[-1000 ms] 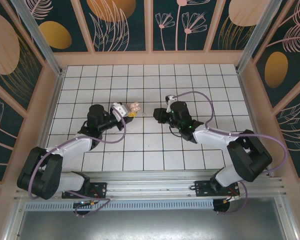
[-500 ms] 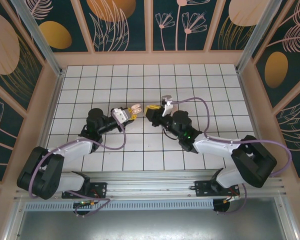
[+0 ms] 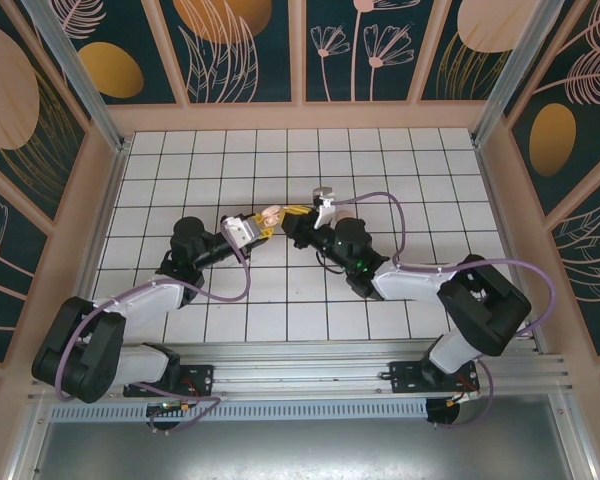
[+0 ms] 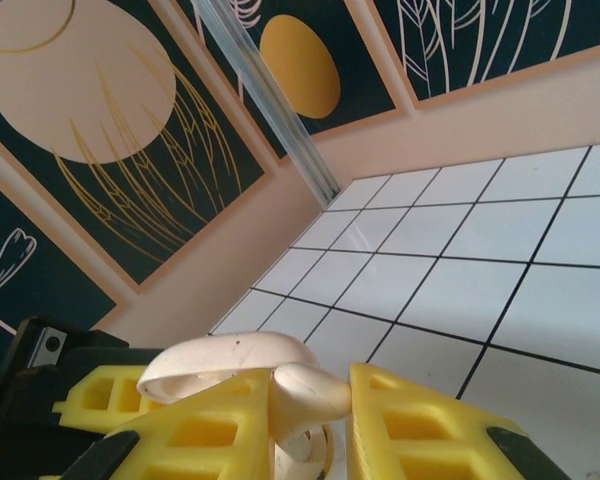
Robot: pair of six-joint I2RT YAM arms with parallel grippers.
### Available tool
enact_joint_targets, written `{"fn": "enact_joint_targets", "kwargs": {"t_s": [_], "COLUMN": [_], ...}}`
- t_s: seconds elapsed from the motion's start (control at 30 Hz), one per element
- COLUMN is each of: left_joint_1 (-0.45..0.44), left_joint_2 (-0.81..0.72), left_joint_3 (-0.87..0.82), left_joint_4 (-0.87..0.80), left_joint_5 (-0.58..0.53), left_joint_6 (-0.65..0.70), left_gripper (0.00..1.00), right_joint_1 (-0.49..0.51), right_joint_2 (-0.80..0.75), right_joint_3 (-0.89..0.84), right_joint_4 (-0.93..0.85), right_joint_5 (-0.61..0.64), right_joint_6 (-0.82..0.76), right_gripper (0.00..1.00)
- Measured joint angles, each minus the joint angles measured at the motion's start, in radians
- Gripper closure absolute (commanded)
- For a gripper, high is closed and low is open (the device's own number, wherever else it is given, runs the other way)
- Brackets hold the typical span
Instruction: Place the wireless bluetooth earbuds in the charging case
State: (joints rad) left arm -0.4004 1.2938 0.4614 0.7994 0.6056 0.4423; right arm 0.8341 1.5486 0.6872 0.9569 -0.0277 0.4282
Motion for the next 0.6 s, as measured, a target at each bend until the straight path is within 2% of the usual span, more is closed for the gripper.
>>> {"fn": "enact_joint_targets", "kwargs": {"t_s": [0.6], "left_joint_1": [0.0], "left_joint_2": [-0.016], "left_joint_3": [0.0], "left_joint_4": [0.011], "left_joint_5": [0.005], "left_joint_6": [-0.025], "left_gripper": [0.91], "right_joint_1": [0.0], "right_joint_2": [0.032], "right_joint_3": [0.016], "right_joint_4": [0.036], "right_joint_5": [-0.022], "right_joint_6": [0.008], "right_gripper": [0.77]}}
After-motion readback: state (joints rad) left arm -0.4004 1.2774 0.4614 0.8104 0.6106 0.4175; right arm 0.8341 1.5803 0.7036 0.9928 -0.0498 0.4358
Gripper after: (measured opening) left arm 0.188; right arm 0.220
